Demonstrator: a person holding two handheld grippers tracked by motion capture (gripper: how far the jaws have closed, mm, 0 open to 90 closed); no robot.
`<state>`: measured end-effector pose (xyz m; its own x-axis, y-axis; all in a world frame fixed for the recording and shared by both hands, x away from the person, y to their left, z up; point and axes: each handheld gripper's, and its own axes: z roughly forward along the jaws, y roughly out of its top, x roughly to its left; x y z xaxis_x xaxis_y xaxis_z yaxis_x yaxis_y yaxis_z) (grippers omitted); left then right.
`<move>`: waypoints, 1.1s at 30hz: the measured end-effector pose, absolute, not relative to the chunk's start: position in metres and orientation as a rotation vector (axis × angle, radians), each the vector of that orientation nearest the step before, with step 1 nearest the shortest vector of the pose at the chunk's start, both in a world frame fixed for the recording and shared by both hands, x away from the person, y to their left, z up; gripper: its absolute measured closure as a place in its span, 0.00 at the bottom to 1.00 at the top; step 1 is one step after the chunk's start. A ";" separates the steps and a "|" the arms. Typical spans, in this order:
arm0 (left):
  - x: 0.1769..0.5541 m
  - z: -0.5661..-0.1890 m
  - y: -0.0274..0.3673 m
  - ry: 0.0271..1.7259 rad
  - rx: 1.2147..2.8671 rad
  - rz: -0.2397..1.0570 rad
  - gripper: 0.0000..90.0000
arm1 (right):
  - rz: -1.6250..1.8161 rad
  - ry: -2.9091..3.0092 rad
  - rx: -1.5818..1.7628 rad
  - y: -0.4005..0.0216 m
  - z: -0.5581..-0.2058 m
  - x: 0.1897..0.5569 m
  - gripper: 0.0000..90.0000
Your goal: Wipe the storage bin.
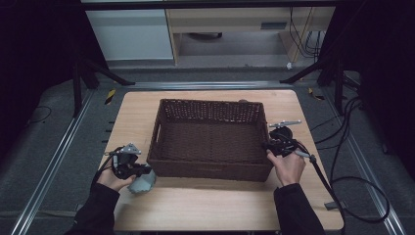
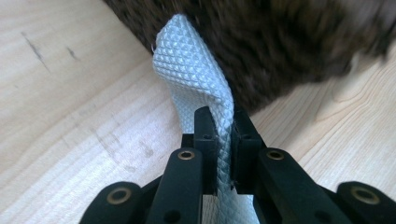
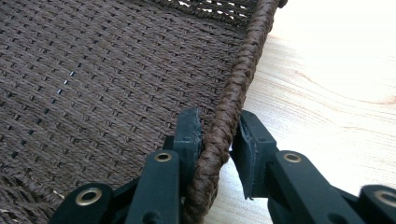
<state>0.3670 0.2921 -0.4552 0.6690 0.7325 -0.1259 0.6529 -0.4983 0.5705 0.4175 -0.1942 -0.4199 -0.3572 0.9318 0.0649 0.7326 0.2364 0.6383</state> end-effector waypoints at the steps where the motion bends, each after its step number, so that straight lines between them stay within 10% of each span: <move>1: 0.367 -0.455 0.292 1.066 2.292 0.179 0.92 | 0.846 2.186 1.540 -0.194 -0.420 0.418 0.80; 15: 0.358 -0.404 0.297 1.024 2.230 0.315 0.92 | 0.897 2.202 1.446 -0.197 -0.414 0.413 0.65; 33: 0.351 -0.445 0.294 1.104 2.253 0.210 0.92 | 0.851 2.190 1.508 -0.195 -0.420 0.416 0.79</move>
